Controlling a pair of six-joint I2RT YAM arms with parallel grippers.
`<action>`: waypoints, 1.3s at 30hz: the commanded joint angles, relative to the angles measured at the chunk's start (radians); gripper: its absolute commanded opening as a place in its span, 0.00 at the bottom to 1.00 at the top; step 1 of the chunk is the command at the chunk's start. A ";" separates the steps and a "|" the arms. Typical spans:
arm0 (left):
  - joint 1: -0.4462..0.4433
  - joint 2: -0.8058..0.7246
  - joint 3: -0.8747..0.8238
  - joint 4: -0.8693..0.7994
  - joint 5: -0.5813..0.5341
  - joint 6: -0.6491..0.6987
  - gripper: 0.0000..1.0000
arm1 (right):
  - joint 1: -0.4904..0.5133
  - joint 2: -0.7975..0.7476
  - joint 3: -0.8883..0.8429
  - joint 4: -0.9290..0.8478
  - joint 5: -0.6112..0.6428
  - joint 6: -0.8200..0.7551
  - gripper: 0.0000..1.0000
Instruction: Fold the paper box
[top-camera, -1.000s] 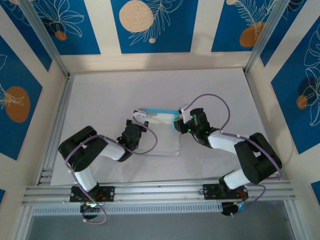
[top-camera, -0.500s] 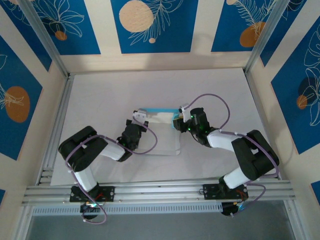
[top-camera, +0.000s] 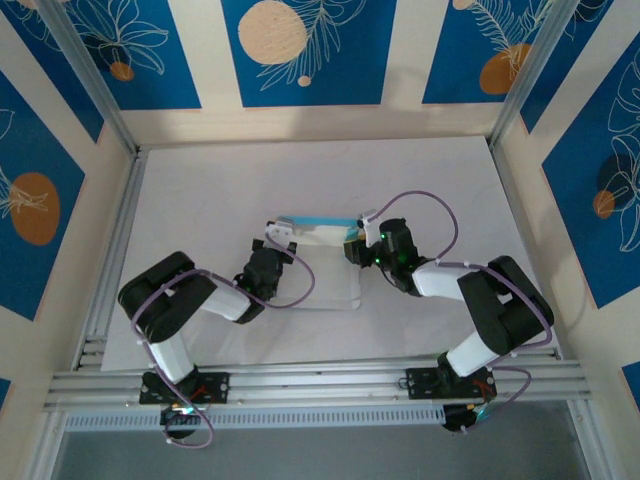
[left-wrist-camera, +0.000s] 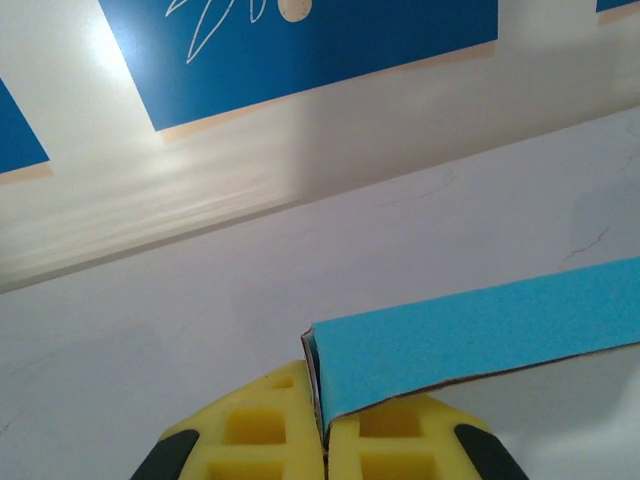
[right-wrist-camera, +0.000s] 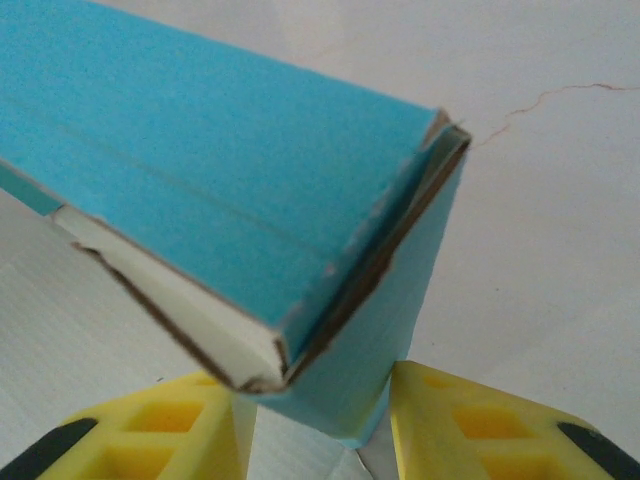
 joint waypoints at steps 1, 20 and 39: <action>-0.020 0.019 -0.008 0.006 0.055 0.006 0.00 | 0.018 0.020 -0.016 0.002 -0.040 0.011 0.40; -0.024 0.015 -0.011 0.012 0.064 0.004 0.00 | 0.051 0.087 0.096 -0.080 0.147 0.014 0.18; -0.049 -0.019 -0.008 0.006 0.056 0.005 0.00 | 0.122 0.178 0.303 -0.364 0.564 0.076 0.00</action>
